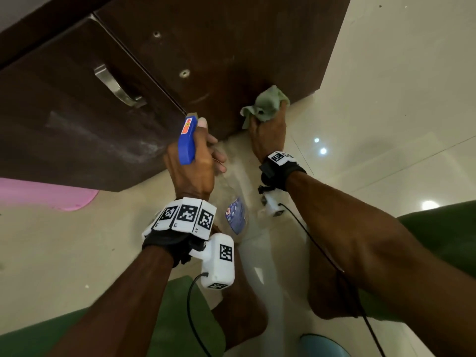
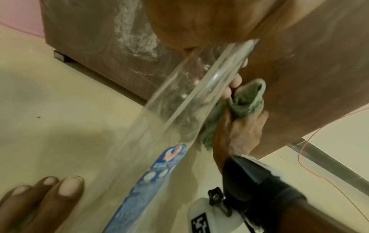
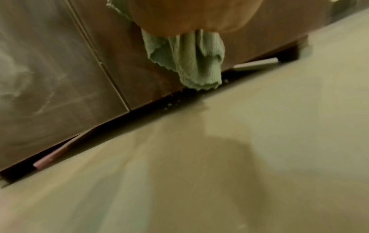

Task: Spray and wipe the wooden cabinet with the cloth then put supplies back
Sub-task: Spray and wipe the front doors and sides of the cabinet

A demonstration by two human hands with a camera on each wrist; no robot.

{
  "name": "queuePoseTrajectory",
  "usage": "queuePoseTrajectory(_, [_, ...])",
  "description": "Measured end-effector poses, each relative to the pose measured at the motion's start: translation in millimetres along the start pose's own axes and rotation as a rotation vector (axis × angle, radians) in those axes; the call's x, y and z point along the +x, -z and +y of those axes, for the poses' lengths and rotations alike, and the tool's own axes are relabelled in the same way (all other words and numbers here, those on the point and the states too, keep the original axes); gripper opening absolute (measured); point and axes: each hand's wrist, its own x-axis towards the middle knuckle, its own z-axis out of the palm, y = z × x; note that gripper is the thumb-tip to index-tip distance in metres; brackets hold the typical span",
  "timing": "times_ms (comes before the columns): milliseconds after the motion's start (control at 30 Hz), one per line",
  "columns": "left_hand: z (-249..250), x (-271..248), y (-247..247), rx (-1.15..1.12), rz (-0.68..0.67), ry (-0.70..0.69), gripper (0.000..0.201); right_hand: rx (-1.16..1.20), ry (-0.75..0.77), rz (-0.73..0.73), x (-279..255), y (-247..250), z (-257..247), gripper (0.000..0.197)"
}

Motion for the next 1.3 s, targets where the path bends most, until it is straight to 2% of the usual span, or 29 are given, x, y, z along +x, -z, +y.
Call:
queuePoseTrajectory(33, [2.1, 0.2, -0.3, 0.005, -0.003, -0.006, 0.043, 0.032, -0.049, 0.011, -3.7, -1.1, -7.9, 0.047])
queuePoseTrajectory(67, [3.6, 1.0, -0.3, -0.001, 0.006, -0.005, 0.042, 0.042, 0.004, -0.008, -7.2, -6.2, -18.8, 0.046])
queuePoseTrajectory(100, [4.2, 1.5, 0.5, -0.016, 0.016, 0.0, 0.041, 0.035, 0.14, -0.062, -12.2, -11.1, -33.5, 0.041])
queuePoseTrajectory(167, [6.3, 2.9, 0.1, -0.053, 0.038, 0.013, 0.04, -0.035, 0.523, -0.156, -22.7, -19.2, -63.8, 0.024])
queuePoseTrajectory(200, [7.0, 3.5, -0.4, -0.064, 0.055, 0.028, 0.04, -0.06, 0.648, -0.18, -24.0, -18.6, -75.1, 0.019])
queuePoseTrajectory(233, [7.5, 4.0, -0.9, -0.071, 0.067, 0.046, 0.041, -0.089, 0.705, -0.2, -21.6, -16.8, -78.7, 0.017])
queuePoseTrajectory(267, [8.2, 3.7, -1.4, -0.063, 0.063, 0.063, 0.041, -0.091, 0.701, -0.198, -18.2, -16.6, -74.9, 0.017])
queuePoseTrajectory(300, [8.8, 3.5, -1.9, -0.038, 0.041, 0.071, 0.043, -0.06, 0.624, -0.175, -15.1, -14.7, -66.8, 0.022])
queuePoseTrajectory(367, [9.0, 4.0, -2.7, 0.021, -0.013, 0.08, 0.051, 0.014, 0.381, -0.058, -8.5, -8.8, -46.2, 0.037])
queuePoseTrajectory(433, [7.5, 4.4, -2.1, 0.05, -0.026, 0.091, 0.055, 0.047, 0.181, 0.057, -0.4, -4.7, -36.0, 0.039])
queuePoseTrajectory(500, [4.9, 4.4, -1.7, 0.049, -0.014, 0.091, 0.052, 0.068, 0.111, 0.132, 6.3, -2.2, -49.1, 0.039])
queuePoseTrajectory(567, [2.3, 1.8, -2.4, 0.056, -0.001, 0.066, 0.047, 0.11, 0.172, 0.197, 5.1, -4.2, -74.9, 0.043])
queuePoseTrajectory(600, [0.9, 1.5, -2.2, 0.058, 0.018, 0.051, 0.046, 0.11, 0.279, 0.201, 3.2, -6.5, -88.8, 0.041])
queuePoseTrajectory(667, [-1.5, 2.8, -0.2, 0.04, 0.074, 0.052, 0.046, 0.019, 0.596, 0.181, 4.0, -2.8, -116.5, 0.016])
queuePoseTrajectory(733, [-2.5, 6.4, 1.3, -0.017, 0.109, 0.075, 0.046, -0.084, 0.813, 0.186, 18.7, 7.6, -122.7, 0.03])
queuePoseTrajectory(767, [-2.6, 8.2, 0.8, -0.032, 0.102, 0.088, 0.048, -0.102, 0.82, 0.204, 26.8, 13.4, -117.4, 0.03])
queuePoseTrajectory(800, [-2.1, 10.7, 0.3, -0.036, 0.083, 0.098, 0.05, -0.099, 0.755, 0.224, 29.5, 12.3, -105.2, 0.025])
queuePoseTrajectory(833, [-1.7, 12.4, 0.5, -0.04, 0.064, 0.104, 0.051, -0.057, 0.614, 0.282, 31.3, 8.6, -89.9, 0.025])
queuePoseTrajectory(867, [-0.5, 12.9, 0.0, -0.042, 0.042, 0.108, 0.052, 0.034, 0.403, 0.355, 34.1, 3.8, -73.6, 0.036])
queuePoseTrajectory(933, [0.9, 12.6, -2.3, -0.024, 0.002, 0.11, 0.053, 0.272, -0.148, 0.414, 34.9, -2.6, -50.5, 0.05])
queuePoseTrajectory(967, [-0.1, 12.3, -3.0, -0.005, -0.017, 0.114, 0.055, 0.322, -0.392, 0.39, 35.0, -3.9, -43.3, 0.05])
queuePoseTrajectory(1000, [-0.8, 12.1, -2.9, 0.015, -0.029, 0.121, 0.055, 0.313, -0.556, 0.34, 34.1, -4.4, -40.8, 0.047])
queuePoseTrajectory(1033, [-2.7, 12.5, -1.7, 0.037, -0.031, 0.129, 0.054, 0.265, -0.605, 0.291, 32.8, -6.9, -38.0, 0.042])
queuePoseTrajectory(1067, [-4.9, 12.5, -0.3, 0.06, -0.022, 0.136, 0.053, 0.247, -0.566, 0.237, 27.6, -5.7, -44.8, 0.038])
queuePoseTrajectory(1133, [-9.9, 15.1, 2.2, 0.106, 0.015, 0.136, 0.052, 0.137, -0.262, 0.2, 5.3, -13.3, -59.8, 0.037])
queuePoseTrajectory(1167, [-12.1, 15.7, 3.4, 0.129, 0.033, 0.135, 0.053, 0.122, -0.115, 0.136, -11.5, -19.9, -66.0, 0.037])
queuePoseTrajectory(1233, [-15.7, 18.3, 2.4, 0.161, 0.045, 0.136, 0.053, 0.211, 0.024, -0.101, -30.0, -18.8, -78.7, 0.041])
queuePoseTrajectory(1267, [-15.8, 18.6, 0.3, 0.172, 0.035, 0.14, 0.053, 0.263, -0.013, -0.159, -28.3, -15.0, -78.3, 0.041])
queuePoseTrajectory(1300, [-15.3, 18.7, -1.9, 0.183, 0.018, 0.138, 0.053, 0.314, -0.09, -0.108, -25.3, -14.3, -76.4, 0.039])
